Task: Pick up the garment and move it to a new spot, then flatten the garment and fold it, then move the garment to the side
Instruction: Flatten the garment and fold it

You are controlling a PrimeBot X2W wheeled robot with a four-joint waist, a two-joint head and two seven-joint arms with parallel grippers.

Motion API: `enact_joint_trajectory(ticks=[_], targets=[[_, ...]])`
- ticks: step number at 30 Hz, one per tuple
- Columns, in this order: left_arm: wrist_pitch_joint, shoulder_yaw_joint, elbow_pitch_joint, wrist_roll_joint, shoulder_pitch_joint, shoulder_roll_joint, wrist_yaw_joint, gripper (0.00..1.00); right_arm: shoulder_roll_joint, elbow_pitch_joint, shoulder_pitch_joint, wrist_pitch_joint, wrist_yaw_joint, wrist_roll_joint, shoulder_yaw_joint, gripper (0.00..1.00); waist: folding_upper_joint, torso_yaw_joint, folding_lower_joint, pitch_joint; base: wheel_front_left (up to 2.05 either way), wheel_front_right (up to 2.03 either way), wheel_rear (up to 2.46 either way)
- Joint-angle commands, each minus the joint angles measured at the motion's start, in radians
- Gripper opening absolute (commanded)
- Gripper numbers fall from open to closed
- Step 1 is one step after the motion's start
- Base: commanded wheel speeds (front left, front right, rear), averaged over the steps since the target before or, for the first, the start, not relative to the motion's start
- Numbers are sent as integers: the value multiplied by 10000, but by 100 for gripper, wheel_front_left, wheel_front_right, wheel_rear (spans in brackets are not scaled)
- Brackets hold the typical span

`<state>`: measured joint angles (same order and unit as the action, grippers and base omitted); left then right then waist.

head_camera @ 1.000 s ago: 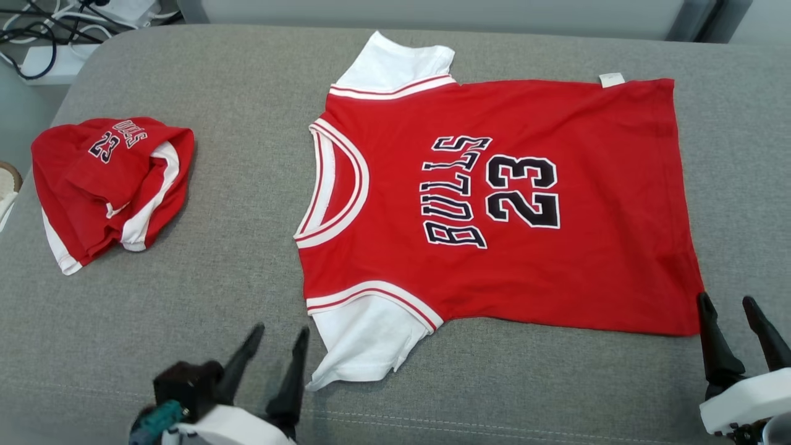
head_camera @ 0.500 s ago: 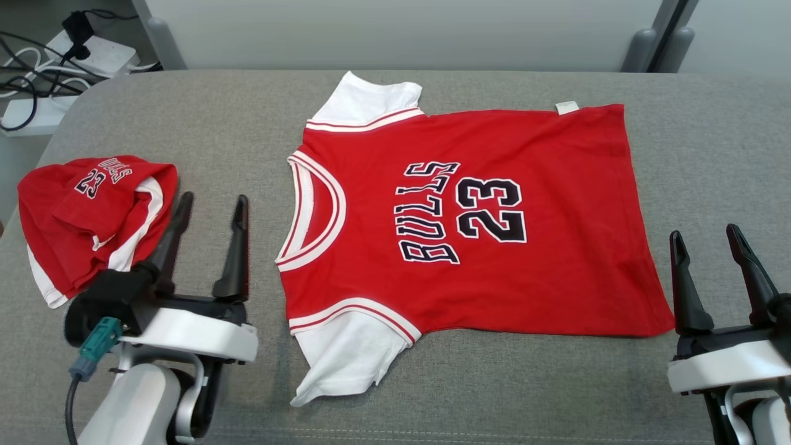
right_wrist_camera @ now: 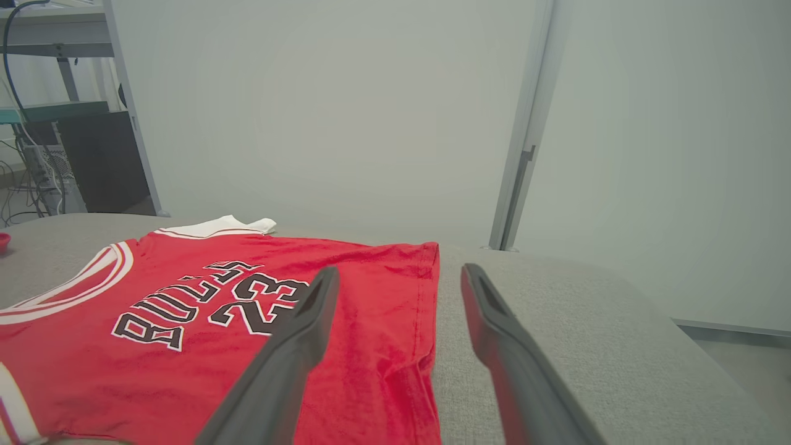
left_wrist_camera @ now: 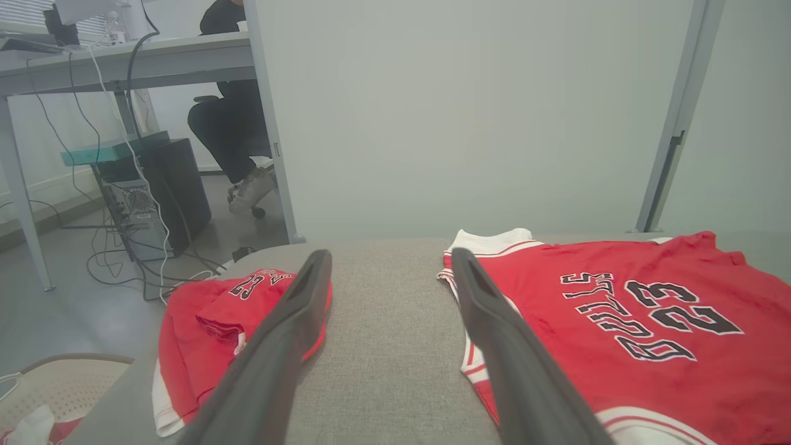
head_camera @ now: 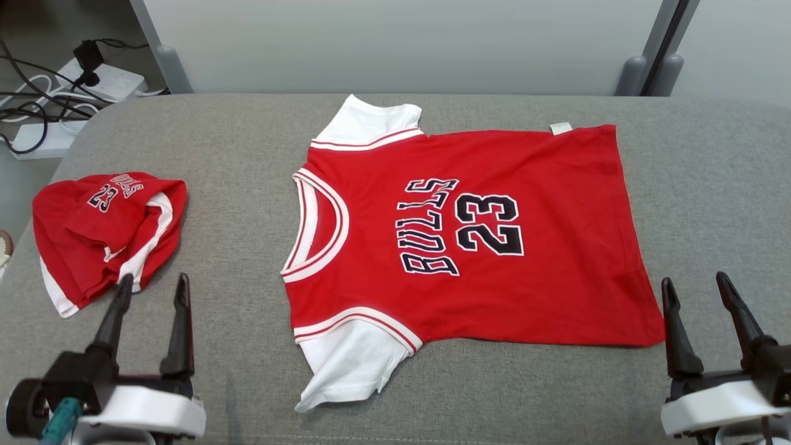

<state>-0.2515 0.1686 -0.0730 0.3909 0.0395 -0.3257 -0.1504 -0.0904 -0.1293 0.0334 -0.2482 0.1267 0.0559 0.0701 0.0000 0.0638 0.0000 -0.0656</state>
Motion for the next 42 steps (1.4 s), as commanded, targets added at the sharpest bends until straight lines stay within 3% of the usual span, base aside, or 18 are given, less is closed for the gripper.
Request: enact_joint_trajectory(ticks=[1,11,42], targets=[[-101,-508,453,-216,81,-97,78,100,-44,311,10,-129,40,-43,-153,100,0,26,0,73,0,0,0],[-102,-326,1099,-986,-1218,711,221,100,203,904,-1169,-134,40,127,-87,100,0,87,0,466,0,0,0],[281,13,806,-1073,-1074,652,367,100,387,1166,-1316,-135,40,553,-309,100,0,74,0,386,0,0,0]])
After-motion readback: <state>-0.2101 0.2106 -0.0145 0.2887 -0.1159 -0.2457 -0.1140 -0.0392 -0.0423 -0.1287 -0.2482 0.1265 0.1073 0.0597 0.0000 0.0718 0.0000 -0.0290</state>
